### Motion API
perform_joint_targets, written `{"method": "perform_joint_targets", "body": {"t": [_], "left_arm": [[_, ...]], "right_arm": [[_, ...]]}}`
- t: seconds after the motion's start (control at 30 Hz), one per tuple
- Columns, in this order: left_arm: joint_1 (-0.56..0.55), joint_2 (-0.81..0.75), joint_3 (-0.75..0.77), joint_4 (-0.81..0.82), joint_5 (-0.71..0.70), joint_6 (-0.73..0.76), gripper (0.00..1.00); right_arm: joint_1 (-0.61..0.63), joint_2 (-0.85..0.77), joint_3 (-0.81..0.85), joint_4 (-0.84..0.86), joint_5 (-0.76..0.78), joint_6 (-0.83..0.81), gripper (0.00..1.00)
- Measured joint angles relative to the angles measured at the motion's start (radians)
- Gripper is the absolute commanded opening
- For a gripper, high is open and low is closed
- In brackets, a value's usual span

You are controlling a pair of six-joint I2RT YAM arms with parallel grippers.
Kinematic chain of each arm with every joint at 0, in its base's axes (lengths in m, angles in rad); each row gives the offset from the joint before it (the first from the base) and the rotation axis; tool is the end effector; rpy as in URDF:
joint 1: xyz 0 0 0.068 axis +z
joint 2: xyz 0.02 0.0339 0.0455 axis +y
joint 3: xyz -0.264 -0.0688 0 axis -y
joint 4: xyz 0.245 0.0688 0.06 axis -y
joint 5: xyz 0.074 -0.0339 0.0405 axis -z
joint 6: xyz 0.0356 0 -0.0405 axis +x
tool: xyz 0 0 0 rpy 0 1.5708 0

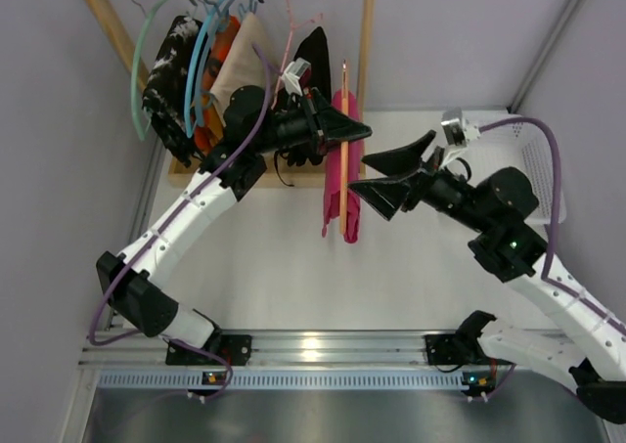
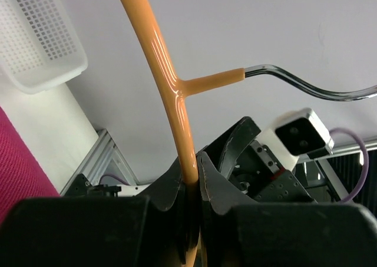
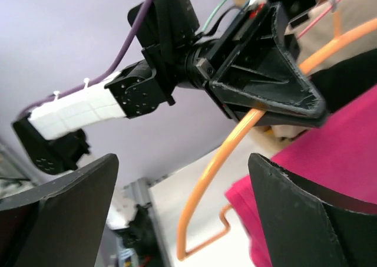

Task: Remove the trousers from the hanger

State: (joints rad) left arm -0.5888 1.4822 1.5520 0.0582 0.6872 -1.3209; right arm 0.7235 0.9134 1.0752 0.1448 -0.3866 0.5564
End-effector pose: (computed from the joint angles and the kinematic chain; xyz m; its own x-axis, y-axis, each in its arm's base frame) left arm 0.2682 -0.2062 0.4664 -0.8967 -0.3018 -0.3237 0.3384 0.0039 -0.9410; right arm 0.1356 0.1377 0.4534 -0.2740 0.4106 -0.8697 -0.8689 0.2819 0.4069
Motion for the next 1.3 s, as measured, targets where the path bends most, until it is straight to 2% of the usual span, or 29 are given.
{"method": "perform_joint_targets", "body": {"t": [0.07,0.17,0.33,0.63,0.87,1.17,1.23,1.27,1.3], "left_arm": [[0.007,0.004,0.0,-0.011,-0.001,0.001,0.0],[0.014,0.008,0.0,-0.015,-0.001,-0.002,0.0],[0.016,0.011,0.0,-0.014,0.0,-0.003,0.0],[0.016,0.015,0.006,-0.018,0.001,-0.008,0.0],[0.016,0.015,0.01,-0.018,0.003,-0.012,0.0],[0.016,0.015,0.01,-0.018,0.003,-0.013,0.0],[0.016,0.015,0.01,-0.018,0.003,-0.013,0.0],[0.016,0.015,0.01,-0.018,0.003,-0.013,0.0],[0.016,0.015,0.01,-0.018,0.003,-0.013,0.0]], "right_arm": [[0.0,-0.063,-0.022,-0.024,0.04,-0.079,0.99],[0.0,-0.14,-0.06,-0.052,0.086,-0.195,0.99],[0.0,-0.223,-0.216,-0.046,0.115,-0.348,0.99],[0.002,-0.135,-0.369,-0.015,0.151,-0.457,0.99],[0.009,-0.062,-0.38,0.089,0.185,-0.486,0.99],[0.012,0.019,-0.38,0.157,0.183,-0.529,0.84],[0.014,0.028,-0.38,0.166,0.183,-0.547,0.77],[0.014,0.03,-0.379,0.169,0.184,-0.556,0.66],[0.014,0.031,-0.378,0.17,0.184,-0.565,0.6]]}}
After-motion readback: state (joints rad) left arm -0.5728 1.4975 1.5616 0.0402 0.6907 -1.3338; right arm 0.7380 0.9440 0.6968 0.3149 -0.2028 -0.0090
